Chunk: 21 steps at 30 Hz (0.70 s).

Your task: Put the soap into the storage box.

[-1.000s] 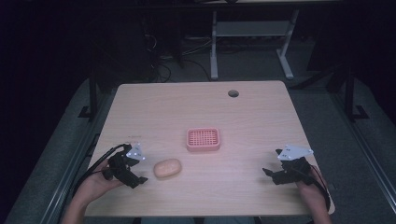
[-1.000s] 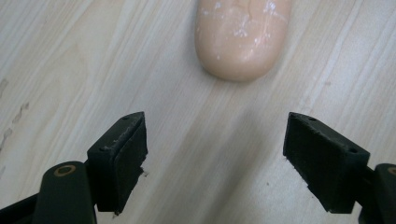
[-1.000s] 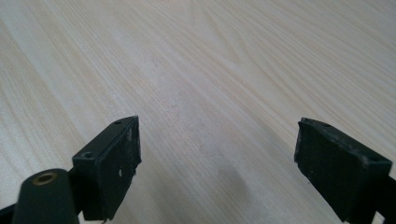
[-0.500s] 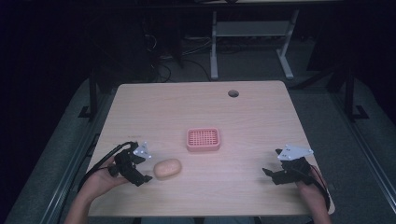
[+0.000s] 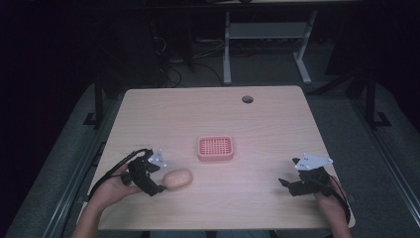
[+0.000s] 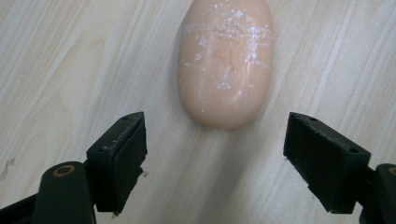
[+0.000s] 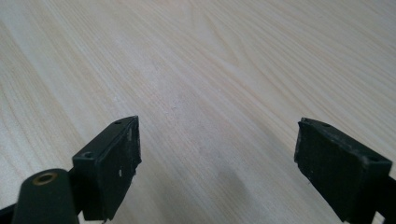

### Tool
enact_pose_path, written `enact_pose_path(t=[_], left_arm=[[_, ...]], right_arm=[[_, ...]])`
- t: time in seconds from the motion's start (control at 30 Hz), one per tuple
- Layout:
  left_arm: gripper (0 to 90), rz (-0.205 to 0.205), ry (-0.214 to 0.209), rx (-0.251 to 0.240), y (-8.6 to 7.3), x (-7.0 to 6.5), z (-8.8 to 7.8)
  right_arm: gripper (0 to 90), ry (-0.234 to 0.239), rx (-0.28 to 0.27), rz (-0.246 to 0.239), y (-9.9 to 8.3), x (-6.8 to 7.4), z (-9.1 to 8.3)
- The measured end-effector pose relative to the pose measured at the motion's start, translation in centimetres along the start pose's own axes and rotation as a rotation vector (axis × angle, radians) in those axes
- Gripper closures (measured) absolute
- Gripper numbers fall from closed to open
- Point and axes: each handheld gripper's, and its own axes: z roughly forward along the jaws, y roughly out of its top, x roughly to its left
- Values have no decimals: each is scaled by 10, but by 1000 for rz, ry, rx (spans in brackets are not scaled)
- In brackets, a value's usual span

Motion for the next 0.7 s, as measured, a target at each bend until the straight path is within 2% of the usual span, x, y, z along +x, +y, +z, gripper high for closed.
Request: enact_pose_path(t=[0.7], left_arm=[[208,31,-30,16,19,0,10]], right_arm=[[140,5,0,0,0,0,1]])
